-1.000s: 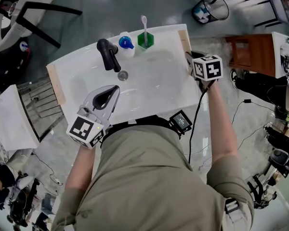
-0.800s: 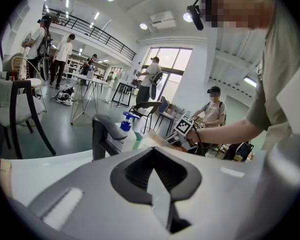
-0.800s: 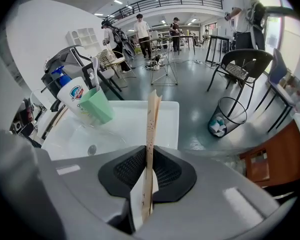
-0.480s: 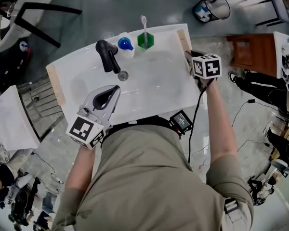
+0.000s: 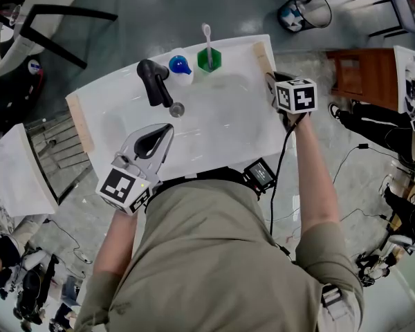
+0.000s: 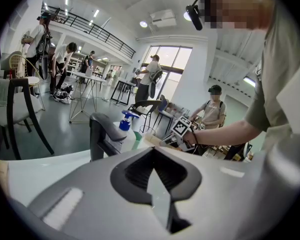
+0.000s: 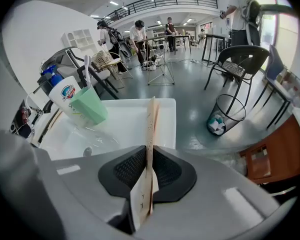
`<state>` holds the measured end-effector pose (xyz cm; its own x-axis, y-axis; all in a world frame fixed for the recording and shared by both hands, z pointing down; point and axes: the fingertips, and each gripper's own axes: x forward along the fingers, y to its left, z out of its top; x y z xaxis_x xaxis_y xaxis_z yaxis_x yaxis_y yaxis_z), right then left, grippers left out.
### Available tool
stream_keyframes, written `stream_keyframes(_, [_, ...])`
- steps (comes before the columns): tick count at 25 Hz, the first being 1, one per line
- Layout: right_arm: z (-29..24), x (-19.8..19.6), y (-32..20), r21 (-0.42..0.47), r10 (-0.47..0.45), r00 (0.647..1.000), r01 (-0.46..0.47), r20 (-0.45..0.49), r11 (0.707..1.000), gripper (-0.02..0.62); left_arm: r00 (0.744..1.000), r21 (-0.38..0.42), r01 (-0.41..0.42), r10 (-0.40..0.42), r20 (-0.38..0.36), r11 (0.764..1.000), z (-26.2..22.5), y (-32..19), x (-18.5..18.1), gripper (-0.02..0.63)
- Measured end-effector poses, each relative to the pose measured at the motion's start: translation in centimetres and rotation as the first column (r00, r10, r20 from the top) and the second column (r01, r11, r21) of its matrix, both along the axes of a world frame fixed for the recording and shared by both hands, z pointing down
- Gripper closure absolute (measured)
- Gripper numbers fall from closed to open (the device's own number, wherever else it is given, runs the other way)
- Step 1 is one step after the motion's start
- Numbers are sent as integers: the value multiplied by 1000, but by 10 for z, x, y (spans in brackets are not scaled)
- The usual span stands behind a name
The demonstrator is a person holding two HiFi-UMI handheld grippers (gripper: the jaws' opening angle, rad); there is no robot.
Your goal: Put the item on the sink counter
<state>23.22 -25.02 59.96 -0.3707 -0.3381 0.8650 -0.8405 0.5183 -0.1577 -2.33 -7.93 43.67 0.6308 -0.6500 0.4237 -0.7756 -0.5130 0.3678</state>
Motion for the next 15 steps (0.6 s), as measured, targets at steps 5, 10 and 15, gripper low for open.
stream_keyframes(5, [1,-1,-3,4,10,1000,-10,15,1000,540,1000,-2,-10,10,3,1000,1,-2,3,600])
stream_keyframes(10, [0,-3,-4,-9,42,997,-42,66,999,540,1000,-3,-17,17,2,1000,0,-3,5,600])
stream_keyframes(15, [0,-2,-5,-4,53,996,-52,65,999,540,1000,2,-28,28,7,1000,-2,-3,7,601])
